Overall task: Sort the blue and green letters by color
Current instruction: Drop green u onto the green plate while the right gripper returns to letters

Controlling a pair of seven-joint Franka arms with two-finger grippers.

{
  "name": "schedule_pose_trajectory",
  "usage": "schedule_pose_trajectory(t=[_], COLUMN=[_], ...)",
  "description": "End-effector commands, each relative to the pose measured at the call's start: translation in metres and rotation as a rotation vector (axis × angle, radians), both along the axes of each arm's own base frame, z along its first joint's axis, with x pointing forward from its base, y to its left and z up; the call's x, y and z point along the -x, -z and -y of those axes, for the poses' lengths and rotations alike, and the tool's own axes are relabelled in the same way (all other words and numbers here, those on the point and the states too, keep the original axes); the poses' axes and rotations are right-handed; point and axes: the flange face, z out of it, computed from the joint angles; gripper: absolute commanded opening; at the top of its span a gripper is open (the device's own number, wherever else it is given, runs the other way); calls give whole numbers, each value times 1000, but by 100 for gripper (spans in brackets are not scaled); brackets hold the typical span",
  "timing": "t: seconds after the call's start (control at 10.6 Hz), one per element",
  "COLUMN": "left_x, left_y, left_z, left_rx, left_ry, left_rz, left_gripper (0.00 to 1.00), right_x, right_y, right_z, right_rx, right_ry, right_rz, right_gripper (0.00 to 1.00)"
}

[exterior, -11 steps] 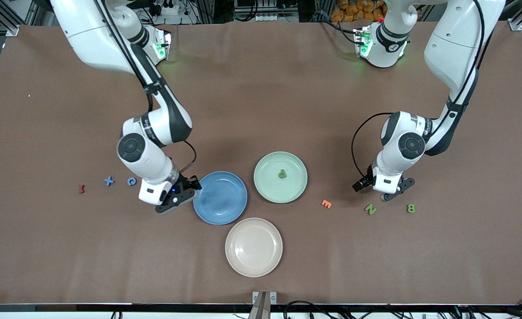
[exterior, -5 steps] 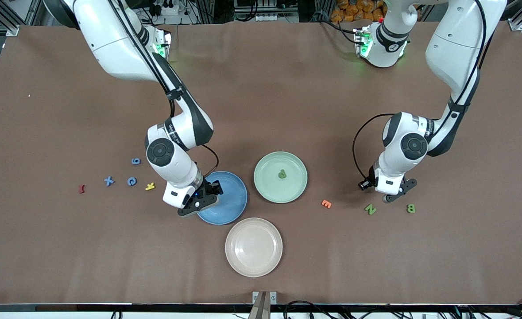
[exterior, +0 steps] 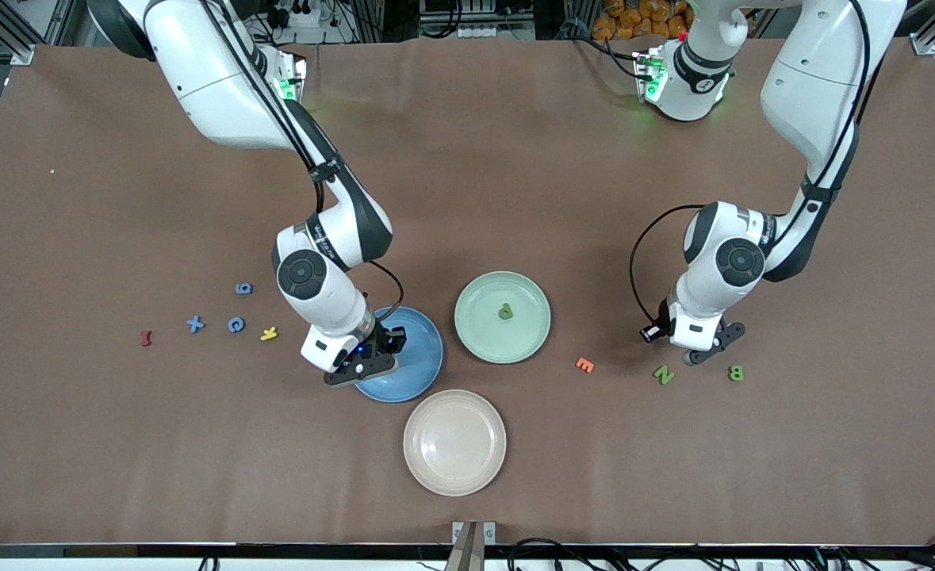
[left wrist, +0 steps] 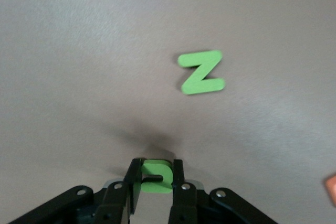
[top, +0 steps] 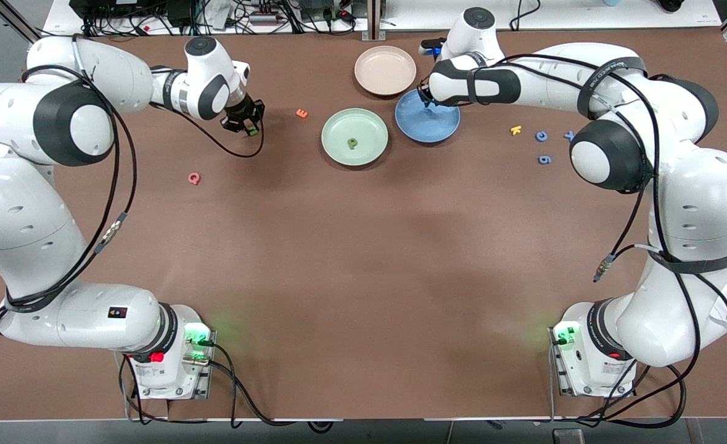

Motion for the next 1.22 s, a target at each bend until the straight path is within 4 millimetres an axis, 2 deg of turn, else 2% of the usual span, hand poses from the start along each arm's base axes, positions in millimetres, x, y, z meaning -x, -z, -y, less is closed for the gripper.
schedule_pose_trajectory(t=[0.0,0.19,0.38,0.75,0.94,1.04,1.13], left_x=[-14,-18,-14,13,27,32,37], left_y=[-29,-50,-65,-78,-73,-69,-70], left_z=[21,57,107,195,236,249,256], left_rx=[7,29,62,118,140,143,143], left_ry=[6,-5,-41,-78,-76,-67,-53], left_rz=[66,108,136,148,143,139,139], left_gripper=[0,0,0,0,0,0,19], right_x=[3,0,-5,-28,-42,-47,-52], right_y=[-2,-1,-2,-4,-6,-4,-2], right_z=[-19,-12,-3,47,87,105,127], right_rx=[-17,-6,10,41,67,101,155], right_ry=[43,32,-20,-125,-182,-208,-271], right_rz=[-2,3,13,37,23,18,26], right_gripper=[100,100,100,100,100,100,100])
